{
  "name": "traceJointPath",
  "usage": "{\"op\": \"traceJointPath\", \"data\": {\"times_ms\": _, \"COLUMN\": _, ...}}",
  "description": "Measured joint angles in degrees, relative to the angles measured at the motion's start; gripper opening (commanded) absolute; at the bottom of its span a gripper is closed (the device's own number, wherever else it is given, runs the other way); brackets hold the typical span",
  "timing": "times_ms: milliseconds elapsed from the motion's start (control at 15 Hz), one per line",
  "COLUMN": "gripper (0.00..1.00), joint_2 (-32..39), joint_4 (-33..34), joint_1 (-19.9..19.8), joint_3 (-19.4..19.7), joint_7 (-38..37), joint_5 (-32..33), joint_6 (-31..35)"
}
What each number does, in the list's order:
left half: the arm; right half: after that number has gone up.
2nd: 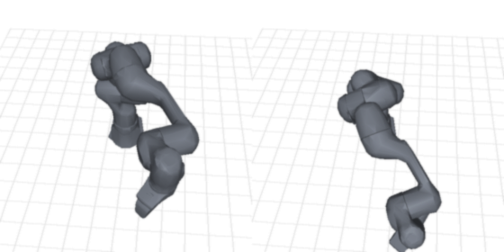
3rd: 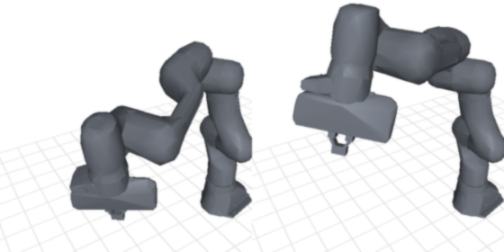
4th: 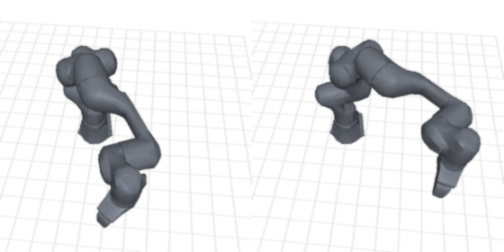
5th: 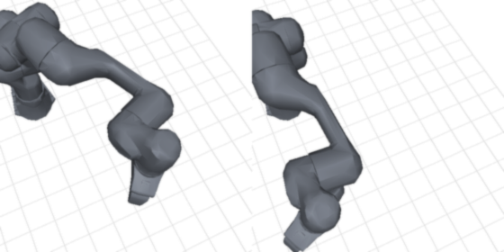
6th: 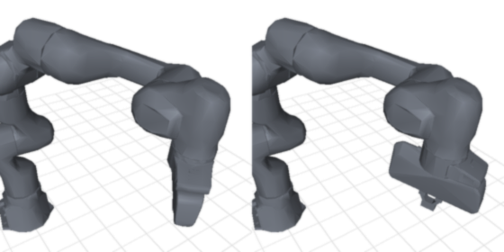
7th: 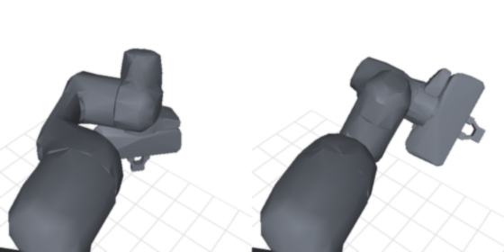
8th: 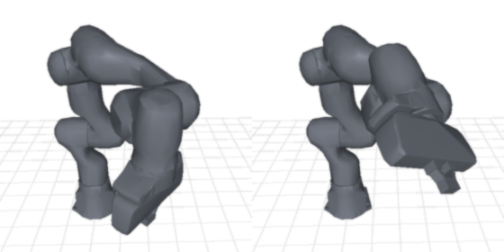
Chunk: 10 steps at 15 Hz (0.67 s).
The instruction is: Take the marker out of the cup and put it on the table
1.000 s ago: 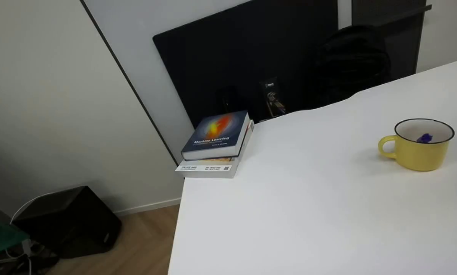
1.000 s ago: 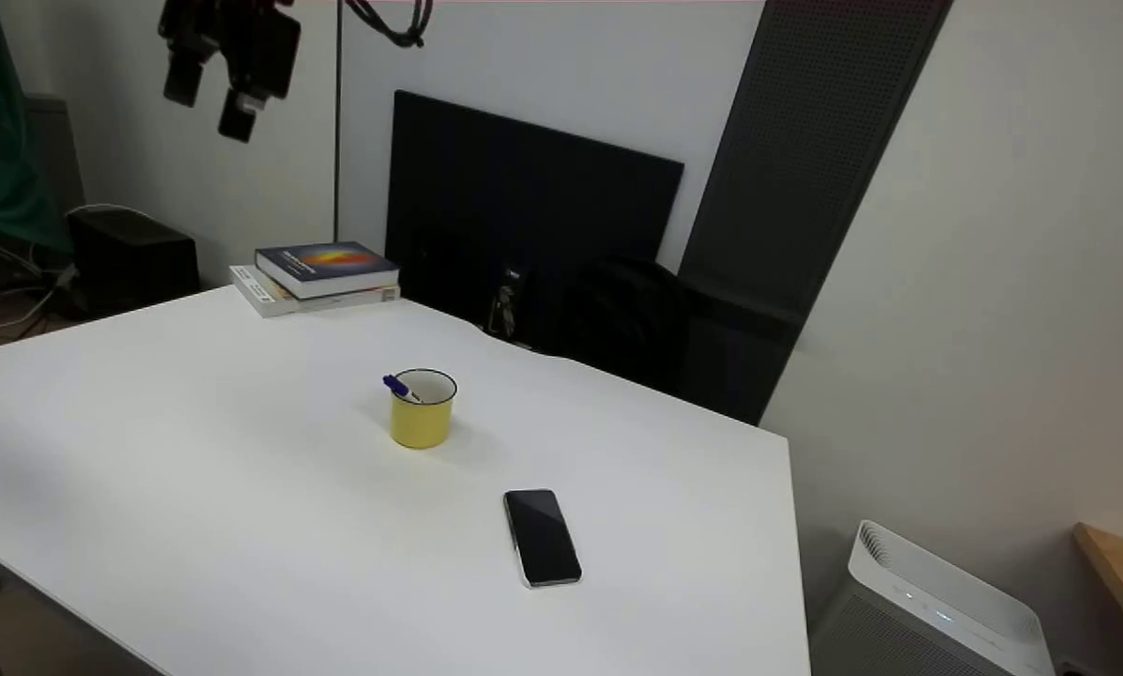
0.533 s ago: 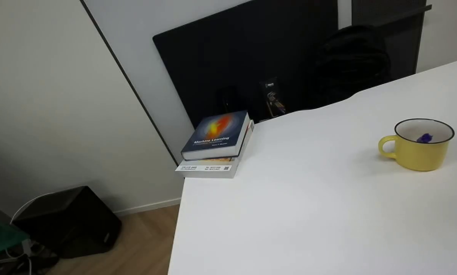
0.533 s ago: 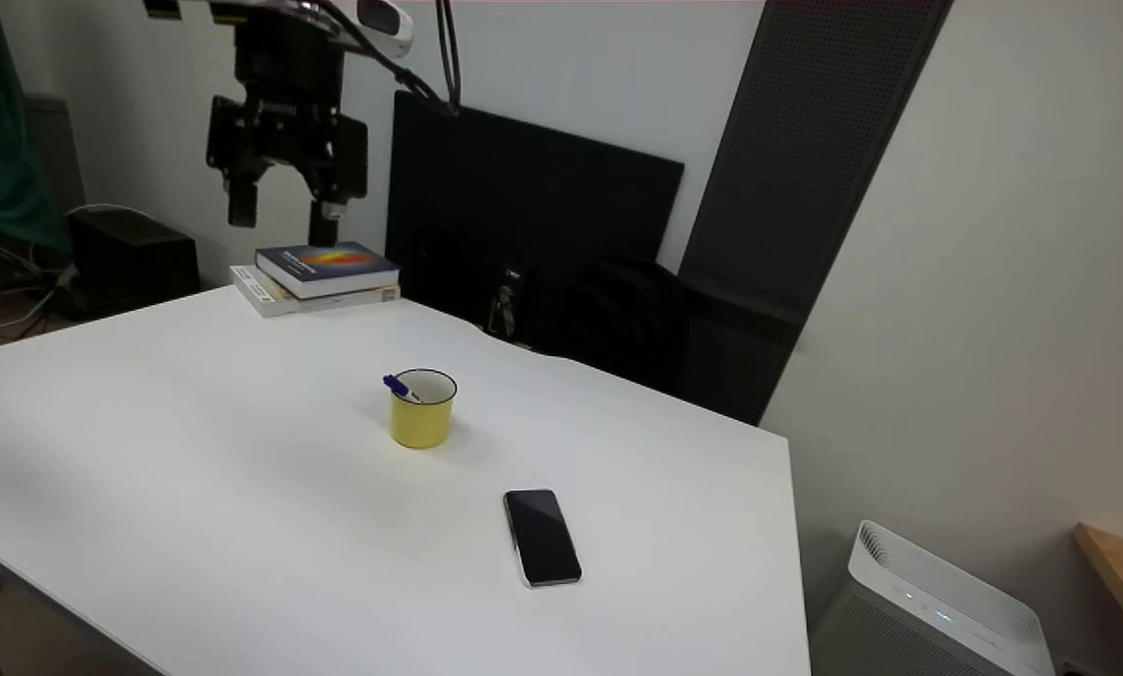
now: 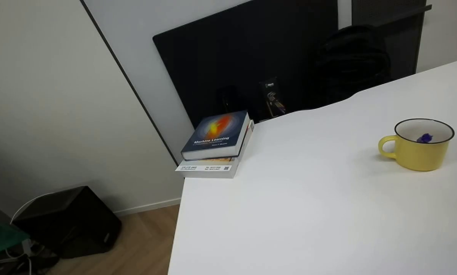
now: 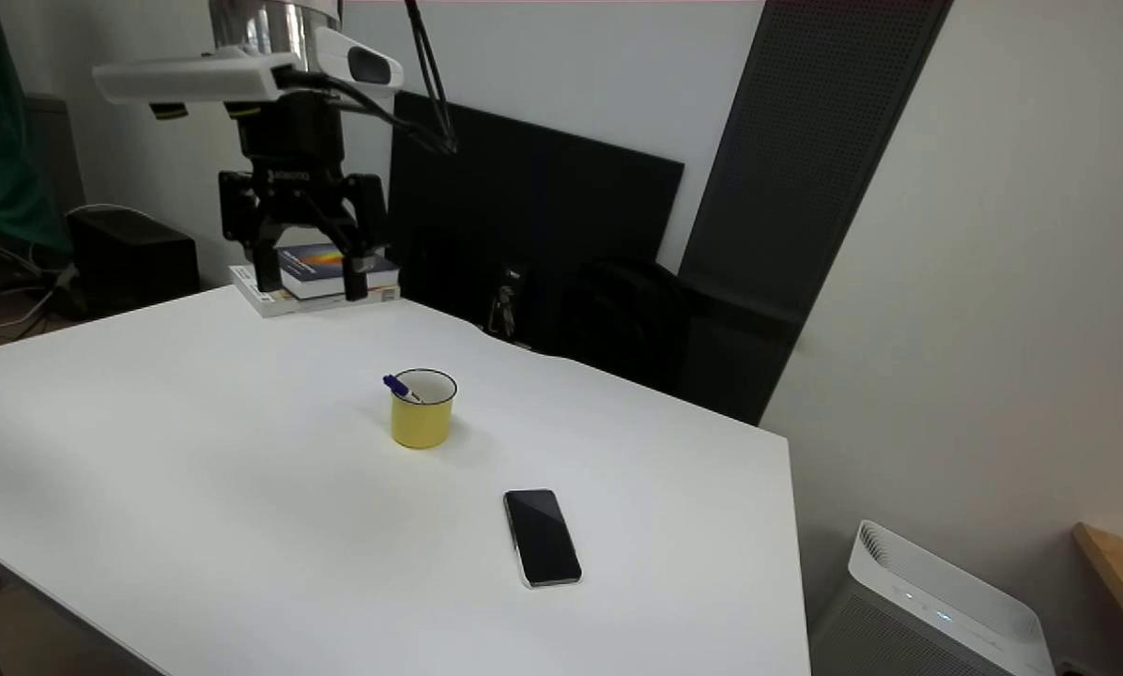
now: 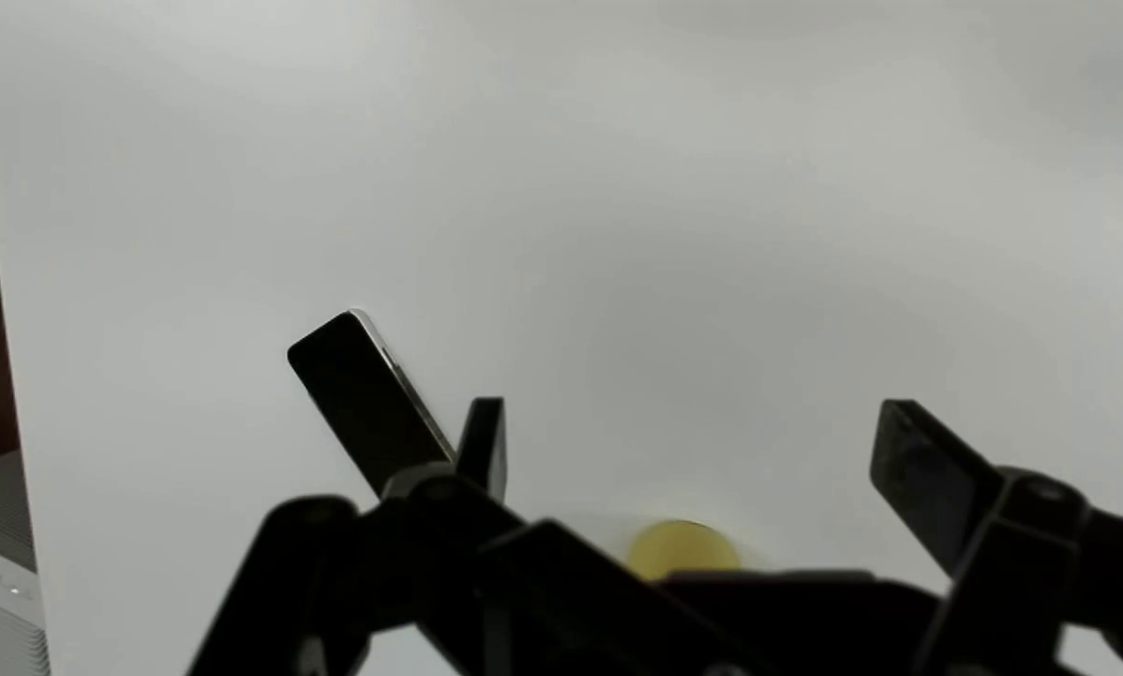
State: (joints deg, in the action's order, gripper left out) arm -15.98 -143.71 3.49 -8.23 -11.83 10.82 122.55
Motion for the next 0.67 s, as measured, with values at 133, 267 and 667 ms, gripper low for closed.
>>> {"op": "traceJointPath", "data": {"times_ms": 133, "gripper": 1.00, "joint_2": -0.01, "joint_4": -0.03, "joint_1": -0.01, "joint_3": 0.00, "joint_7": 0.00, "joint_5": 0.21, "joint_6": 0.02}}
{"op": "traceJointPath", "data": {"times_ms": 267, "gripper": 1.00, "joint_2": -0.01, "joint_4": -0.03, "joint_1": -0.01, "joint_3": 0.00, "joint_7": 0.00, "joint_5": 0.25, "joint_6": 0.03}}
{"op": "traceJointPath", "data": {"times_ms": 667, "gripper": 1.00, "joint_2": 0.14, "joint_4": 0.01, "joint_1": -0.09, "joint_3": 0.06, "joint_7": 0.10, "joint_5": 0.64, "joint_6": 0.26}}
